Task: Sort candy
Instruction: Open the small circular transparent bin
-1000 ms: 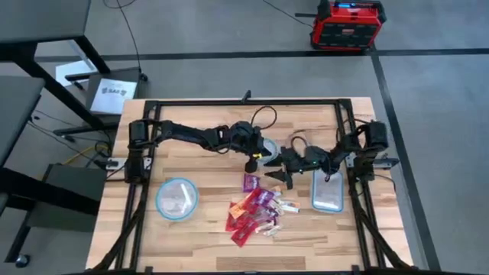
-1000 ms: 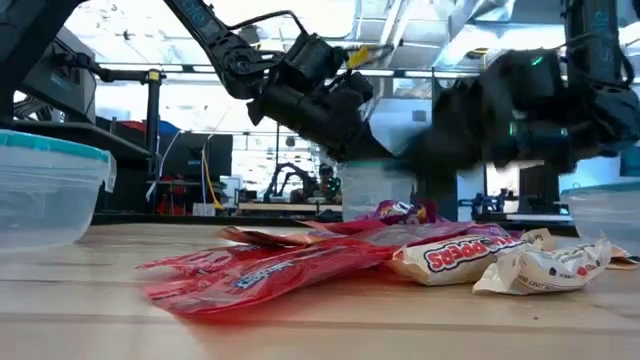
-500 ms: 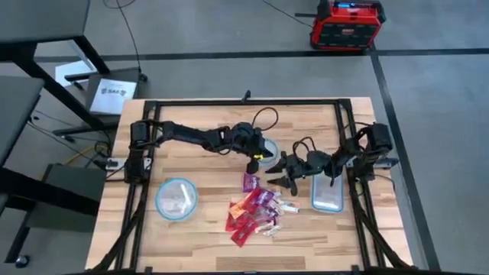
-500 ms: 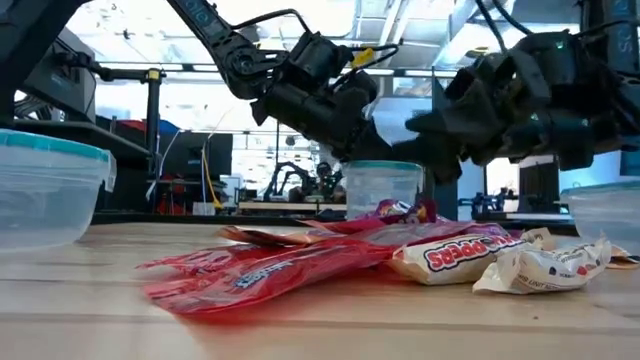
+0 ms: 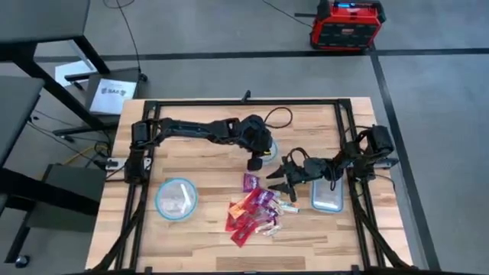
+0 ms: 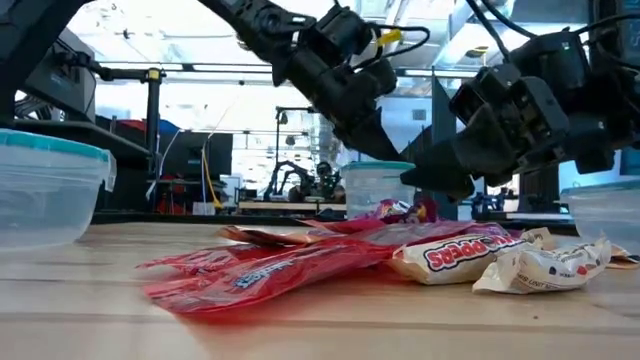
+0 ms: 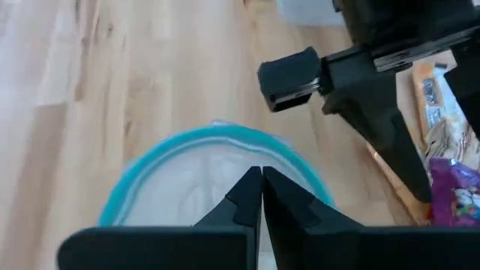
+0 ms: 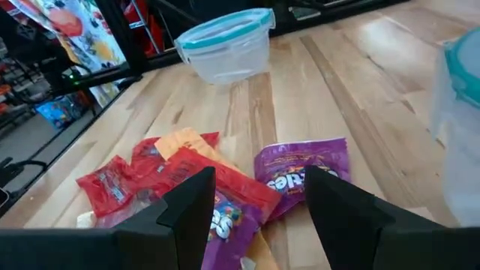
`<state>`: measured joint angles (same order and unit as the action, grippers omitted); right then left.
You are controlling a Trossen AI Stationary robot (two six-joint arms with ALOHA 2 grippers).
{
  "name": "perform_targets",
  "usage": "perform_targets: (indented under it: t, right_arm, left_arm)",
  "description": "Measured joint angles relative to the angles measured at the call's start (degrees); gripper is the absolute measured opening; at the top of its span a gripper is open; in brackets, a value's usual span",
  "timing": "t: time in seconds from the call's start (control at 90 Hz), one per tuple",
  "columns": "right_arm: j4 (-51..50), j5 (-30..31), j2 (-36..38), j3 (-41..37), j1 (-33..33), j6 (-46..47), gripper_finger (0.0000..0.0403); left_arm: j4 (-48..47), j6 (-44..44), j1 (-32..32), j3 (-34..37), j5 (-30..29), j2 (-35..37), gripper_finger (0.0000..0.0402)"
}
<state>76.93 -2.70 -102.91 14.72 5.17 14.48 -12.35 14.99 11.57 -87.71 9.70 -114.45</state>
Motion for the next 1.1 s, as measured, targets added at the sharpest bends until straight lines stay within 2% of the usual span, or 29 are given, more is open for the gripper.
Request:
perform_targets:
  t: [0.4, 0.8, 1.1]
  right_arm:
    - [0.00, 1.57, 0.00, 1.04, -0.48, -0.90, 0.0191]
    - [-0.15, 1.55, -0.02, 2.21, -0.81, -1.50, 0.0191]
    - [-0.18, 1.75, -0.04, 2.32, -0.83, -1.53, 0.0191]
  left_arm:
    - [-3.21, 1.74, 0.00, 1.05, -0.99, 1.12, 0.0000]
    - [15.24, -4.42, -0.10, 19.14, -0.96, 12.98, 0.0000]
    - [17.02, -3.77, -0.15, 20.90, -0.95, 13.66, 0.0000]
